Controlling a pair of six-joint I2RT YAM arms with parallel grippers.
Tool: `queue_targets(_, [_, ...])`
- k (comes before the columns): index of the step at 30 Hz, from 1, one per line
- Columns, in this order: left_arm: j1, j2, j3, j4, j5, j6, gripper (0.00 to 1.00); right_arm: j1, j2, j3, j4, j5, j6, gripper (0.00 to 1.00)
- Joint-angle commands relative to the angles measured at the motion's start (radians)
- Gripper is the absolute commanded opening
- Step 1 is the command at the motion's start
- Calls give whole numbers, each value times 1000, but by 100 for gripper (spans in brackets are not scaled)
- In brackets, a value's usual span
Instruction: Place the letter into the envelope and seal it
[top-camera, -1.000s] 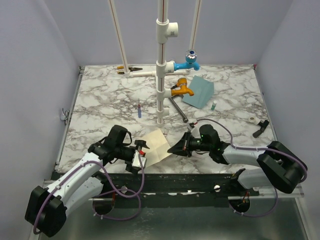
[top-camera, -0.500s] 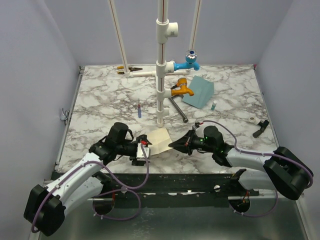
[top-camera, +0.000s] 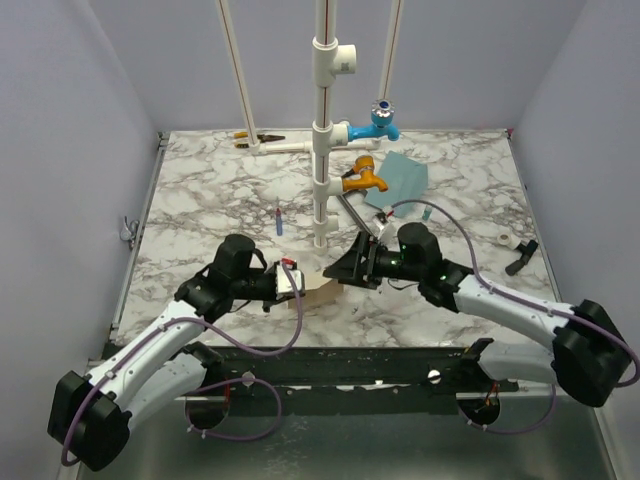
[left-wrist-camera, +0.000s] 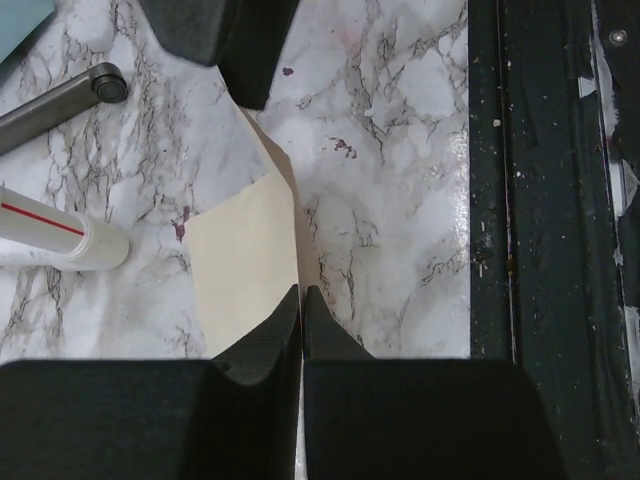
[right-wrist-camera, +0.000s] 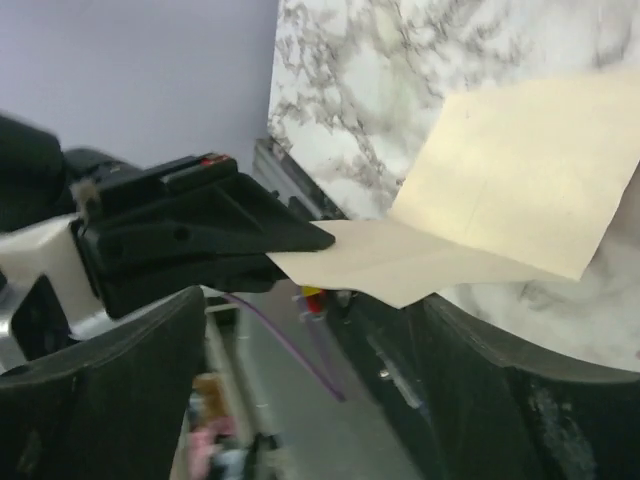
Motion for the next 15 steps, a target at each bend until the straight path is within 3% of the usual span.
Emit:
queue_targets(1, [16,18,50,-61,22,-40,0,10,-181,43,-340,138,-580,92])
queue_targets(4, [34,27,61,-100,110,-20,0,12,-335,-81,-221,107,-716,95])
queue_targets(8, [52,45,90,-155,174,23,0,17,-411,-194,-132,113,-822,95])
queue_targets(15, [63,76,101,-169,166,39,0,32,-314,-271,77,68,-875,97])
